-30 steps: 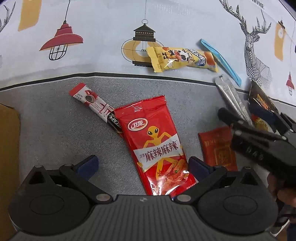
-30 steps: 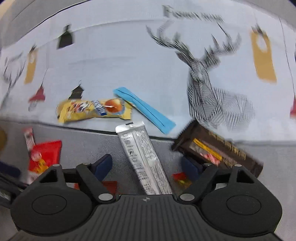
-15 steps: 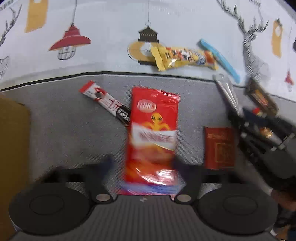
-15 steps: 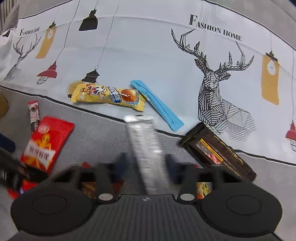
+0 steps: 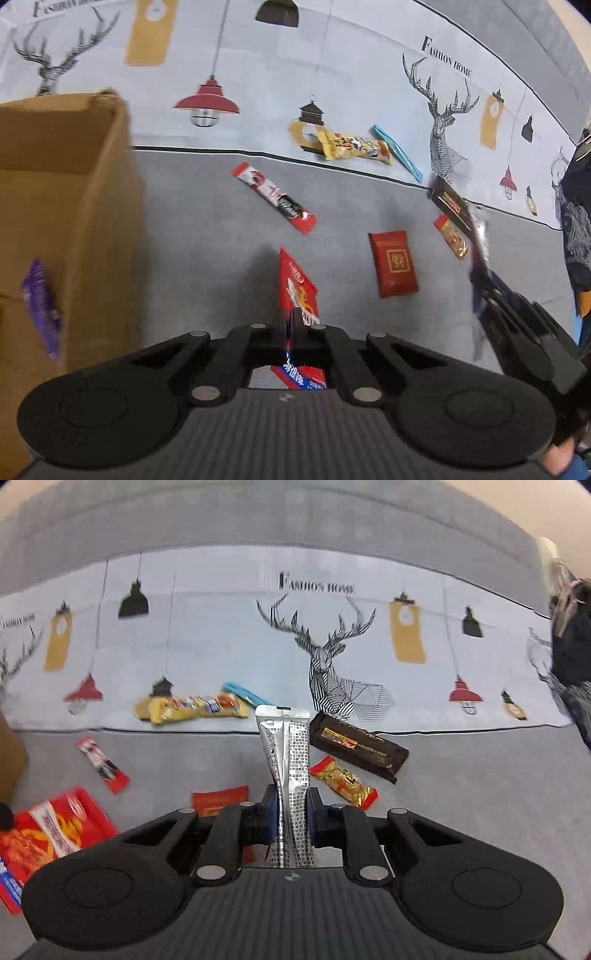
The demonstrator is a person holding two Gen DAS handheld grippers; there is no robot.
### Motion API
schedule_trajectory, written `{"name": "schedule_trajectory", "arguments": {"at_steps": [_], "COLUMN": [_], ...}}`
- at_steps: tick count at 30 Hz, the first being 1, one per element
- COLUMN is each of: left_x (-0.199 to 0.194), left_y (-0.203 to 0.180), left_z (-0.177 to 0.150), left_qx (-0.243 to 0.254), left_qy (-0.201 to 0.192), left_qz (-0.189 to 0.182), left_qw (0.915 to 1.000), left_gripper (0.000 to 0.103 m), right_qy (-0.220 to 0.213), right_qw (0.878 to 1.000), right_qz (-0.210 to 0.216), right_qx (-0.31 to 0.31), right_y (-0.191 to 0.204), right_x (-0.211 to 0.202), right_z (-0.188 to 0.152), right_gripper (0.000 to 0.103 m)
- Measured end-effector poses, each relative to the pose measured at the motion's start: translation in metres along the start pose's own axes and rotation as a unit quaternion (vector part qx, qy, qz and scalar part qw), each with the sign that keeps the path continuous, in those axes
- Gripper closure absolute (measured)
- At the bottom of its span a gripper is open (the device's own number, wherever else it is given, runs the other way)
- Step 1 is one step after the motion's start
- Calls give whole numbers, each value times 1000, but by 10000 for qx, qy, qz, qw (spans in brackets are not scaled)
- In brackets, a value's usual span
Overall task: Organize snacks
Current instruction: 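Carry the red packet and silver stick pack with both tools over the box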
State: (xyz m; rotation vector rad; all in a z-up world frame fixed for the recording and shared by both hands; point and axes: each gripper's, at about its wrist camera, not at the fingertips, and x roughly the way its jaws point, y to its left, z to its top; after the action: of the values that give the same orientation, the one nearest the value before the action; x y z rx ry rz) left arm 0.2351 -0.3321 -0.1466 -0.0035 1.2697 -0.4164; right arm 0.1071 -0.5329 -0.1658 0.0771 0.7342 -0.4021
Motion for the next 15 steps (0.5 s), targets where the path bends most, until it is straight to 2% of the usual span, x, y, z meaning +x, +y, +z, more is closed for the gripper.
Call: {"name": "schedule_trajectory", "arguments": {"at_steps": [3, 8, 11, 15], "left_x": [-21, -84, -127, -177], "left_y": [8, 27, 46, 80], "left_z": [-9, -24, -36, -56], "left_qx": [-43, 15, -1, -122], "left_qy": [-97, -581, -951, -1303], "left_qz": [-94, -436, -493, -402], "left_qw": [9999, 9974, 9942, 9906], "left_gripper": [102, 102, 102, 102], "right_qy": [23, -116, -264, -409], "right_qw": [10000, 9998, 9986, 9938], "right_qz": [-35, 122, 387, 979], "right_qx": [69, 140, 245, 320], "right_y": [9, 37, 62, 102], "right_x": [-29, -85, -124, -170], "right_z": [-3, -2, 2, 7], "right_gripper": [87, 87, 87, 87]}}
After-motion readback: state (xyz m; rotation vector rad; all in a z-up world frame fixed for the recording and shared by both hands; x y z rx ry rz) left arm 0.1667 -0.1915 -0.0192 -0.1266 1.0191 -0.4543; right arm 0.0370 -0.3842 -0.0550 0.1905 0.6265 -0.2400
